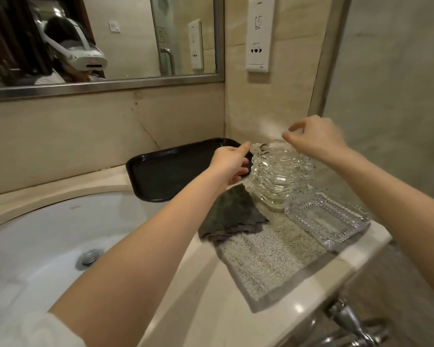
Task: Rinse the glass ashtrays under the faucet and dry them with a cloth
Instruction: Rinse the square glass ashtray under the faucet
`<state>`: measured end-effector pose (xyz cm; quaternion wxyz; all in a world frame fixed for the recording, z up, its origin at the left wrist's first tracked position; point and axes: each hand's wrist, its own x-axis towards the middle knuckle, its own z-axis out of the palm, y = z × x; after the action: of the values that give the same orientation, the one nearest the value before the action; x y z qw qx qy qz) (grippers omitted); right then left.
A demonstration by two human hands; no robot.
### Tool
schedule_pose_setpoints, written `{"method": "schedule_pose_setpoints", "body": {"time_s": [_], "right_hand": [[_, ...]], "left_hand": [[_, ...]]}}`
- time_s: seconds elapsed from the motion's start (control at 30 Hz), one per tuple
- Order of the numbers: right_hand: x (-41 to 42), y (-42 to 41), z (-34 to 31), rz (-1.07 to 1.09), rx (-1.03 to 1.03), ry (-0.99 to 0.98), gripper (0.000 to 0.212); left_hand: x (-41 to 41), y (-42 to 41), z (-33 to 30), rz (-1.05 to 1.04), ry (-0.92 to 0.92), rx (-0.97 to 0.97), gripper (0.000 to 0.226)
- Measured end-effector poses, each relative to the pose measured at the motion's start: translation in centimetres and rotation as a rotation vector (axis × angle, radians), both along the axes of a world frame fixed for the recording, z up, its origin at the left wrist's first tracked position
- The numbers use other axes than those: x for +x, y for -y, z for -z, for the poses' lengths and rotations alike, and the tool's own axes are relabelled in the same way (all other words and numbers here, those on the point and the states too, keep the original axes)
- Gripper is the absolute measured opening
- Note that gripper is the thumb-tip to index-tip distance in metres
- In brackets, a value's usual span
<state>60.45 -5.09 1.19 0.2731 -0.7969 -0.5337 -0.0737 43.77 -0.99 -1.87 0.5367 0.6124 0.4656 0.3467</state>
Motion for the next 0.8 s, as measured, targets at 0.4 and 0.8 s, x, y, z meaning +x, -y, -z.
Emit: {"method": "schedule_pose_setpoints", "body": {"time_s": [0.4,0.8], "right_hand": [[-23.5,-1.6,0.5,-0.692,0.044,-0.090,0.025],[-48.1,0.8,4.3,-1.288,-0.169,-0.351,0.021]], "left_hand": [[-20.1,2.0,0.4,-0.358,-0.122,0.278,0.008],[-44.2,13.3,0.7,-0.846,-0.590,0.349,0.028]]}}
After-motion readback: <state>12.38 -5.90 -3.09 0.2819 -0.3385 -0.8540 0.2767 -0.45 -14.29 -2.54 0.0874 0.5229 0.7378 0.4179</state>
